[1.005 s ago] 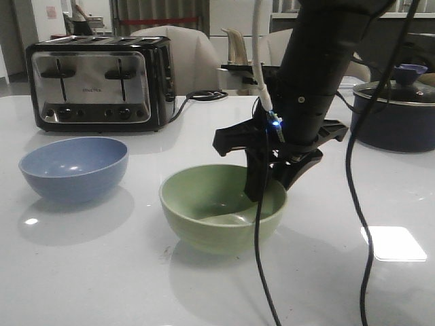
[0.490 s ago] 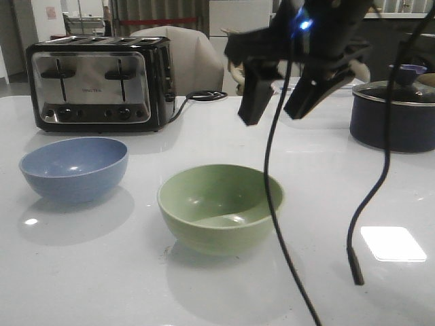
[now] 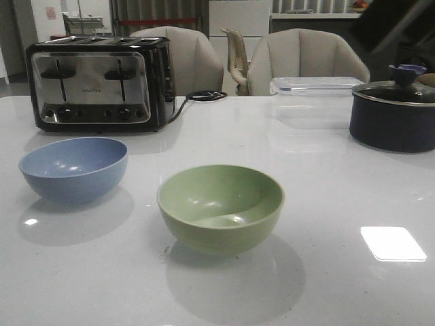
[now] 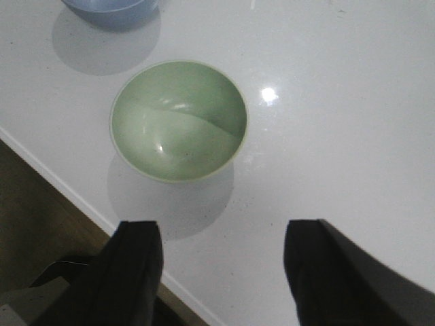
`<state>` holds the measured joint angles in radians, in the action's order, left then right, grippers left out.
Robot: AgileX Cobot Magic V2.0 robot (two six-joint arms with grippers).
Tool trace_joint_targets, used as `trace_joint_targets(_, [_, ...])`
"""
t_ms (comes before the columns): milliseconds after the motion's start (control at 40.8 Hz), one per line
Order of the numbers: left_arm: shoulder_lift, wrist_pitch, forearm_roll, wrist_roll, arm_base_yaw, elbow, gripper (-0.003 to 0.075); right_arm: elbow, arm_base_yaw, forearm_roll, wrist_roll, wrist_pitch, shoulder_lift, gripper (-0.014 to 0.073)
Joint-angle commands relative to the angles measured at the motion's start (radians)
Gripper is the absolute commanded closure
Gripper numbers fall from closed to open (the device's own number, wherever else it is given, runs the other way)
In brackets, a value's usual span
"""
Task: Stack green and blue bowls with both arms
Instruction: 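Open the right gripper and lift it away from the green bowl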
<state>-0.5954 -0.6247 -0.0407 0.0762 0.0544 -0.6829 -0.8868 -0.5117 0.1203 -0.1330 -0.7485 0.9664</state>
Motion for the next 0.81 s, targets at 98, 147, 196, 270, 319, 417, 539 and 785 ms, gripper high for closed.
trace_joint_targets(98, [-0.005,0.083,0.006,-0.001,0.004,-0.029,0.0621,0.093,-0.001,-0.005,-0.009,0.038,-0.212,0.0099])
trace_joint_targets(147, [-0.005,0.083,0.006,-0.001,0.004,-0.029,0.0621,0.122,-0.001,-0.005,-0.009,0.036,-0.257,0.0099])
trace_joint_targets(196, [-0.005,0.085,0.006,-0.001,0.004,-0.029,0.0621,0.142,-0.001,-0.005,-0.009,0.032,-0.298,0.0099])
trace_joint_targets(270, [-0.005,0.085,0.006,-0.001,0.004,-0.029,0.0621,0.163,-0.001,-0.005,-0.009,0.028,-0.348,0.0099])
trace_joint_targets(319, [-0.005,0.085,0.006,-0.001,0.004,-0.029,0.0621,0.173,-0.001,-0.005,-0.009,0.028,-0.379,0.0099])
trace_joint_targets(417, [-0.005,0.085,0.006,-0.001,0.004,-0.029,0.0621,0.185,-0.001,-0.005,-0.009,0.03,-0.413,0.0099])
trace_joint_targets(539, [-0.005,0.085,0.006,-0.001,0.004,-0.029,0.0621,0.186,-0.001,-0.005,-0.009,0.029,-0.419,0.0099])
trace_joint_targets(785, [-0.005,0.089,0.007,-0.001,0.004,-0.029,0.0621,0.186,-0.001,-0.005,-0.009,0.033,-0.419,0.0099])
